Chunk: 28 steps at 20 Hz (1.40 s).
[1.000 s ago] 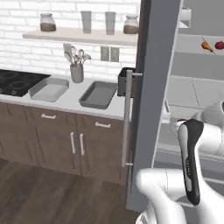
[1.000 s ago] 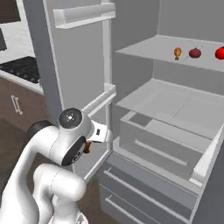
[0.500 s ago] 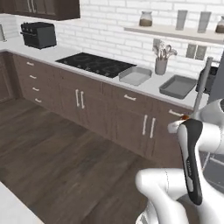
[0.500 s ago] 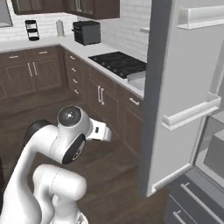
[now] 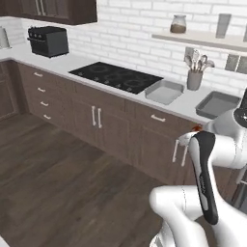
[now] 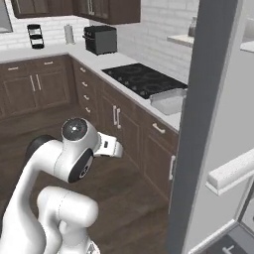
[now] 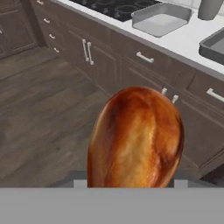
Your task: Place one tomato and one chicken drumstick in each tupperware on the nearby counter, to pack two identical lunches.
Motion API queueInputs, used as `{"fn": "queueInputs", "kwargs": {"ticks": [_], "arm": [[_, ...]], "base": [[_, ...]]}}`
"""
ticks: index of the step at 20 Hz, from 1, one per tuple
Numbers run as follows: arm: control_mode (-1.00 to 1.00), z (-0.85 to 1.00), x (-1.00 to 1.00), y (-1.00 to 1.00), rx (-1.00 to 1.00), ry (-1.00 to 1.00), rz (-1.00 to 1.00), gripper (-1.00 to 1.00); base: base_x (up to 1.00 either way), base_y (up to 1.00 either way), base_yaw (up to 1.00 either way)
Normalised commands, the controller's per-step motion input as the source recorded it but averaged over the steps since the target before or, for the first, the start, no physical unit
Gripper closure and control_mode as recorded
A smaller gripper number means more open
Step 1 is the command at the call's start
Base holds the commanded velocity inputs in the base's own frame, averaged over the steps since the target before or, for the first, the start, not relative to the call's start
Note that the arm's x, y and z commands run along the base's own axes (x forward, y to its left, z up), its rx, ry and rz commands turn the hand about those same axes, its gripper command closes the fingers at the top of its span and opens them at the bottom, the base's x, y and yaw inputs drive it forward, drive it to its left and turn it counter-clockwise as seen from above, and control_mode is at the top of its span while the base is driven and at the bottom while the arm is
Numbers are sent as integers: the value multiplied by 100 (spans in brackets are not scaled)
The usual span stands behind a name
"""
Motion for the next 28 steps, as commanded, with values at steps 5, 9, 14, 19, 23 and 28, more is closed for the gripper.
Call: {"fn": "queueInputs", "kwargs": {"ticks": [5, 9, 14, 19, 23, 28], "arm": [[100, 0, 0, 0, 0, 0, 0, 100], [100, 0, 0, 0, 0, 0, 0, 100], [100, 0, 0, 0, 0, 0, 0, 100], [100, 0, 0, 0, 0, 0, 0, 100], [100, 0, 0, 0, 0, 0, 0, 100], [100, 0, 0, 0, 0, 0, 0, 100]], "base": [[100, -68, -1], [100, 3, -11], [100, 30, -20], [100, 55, -41], [94, 36, -61], [70, 15, -76]]}}
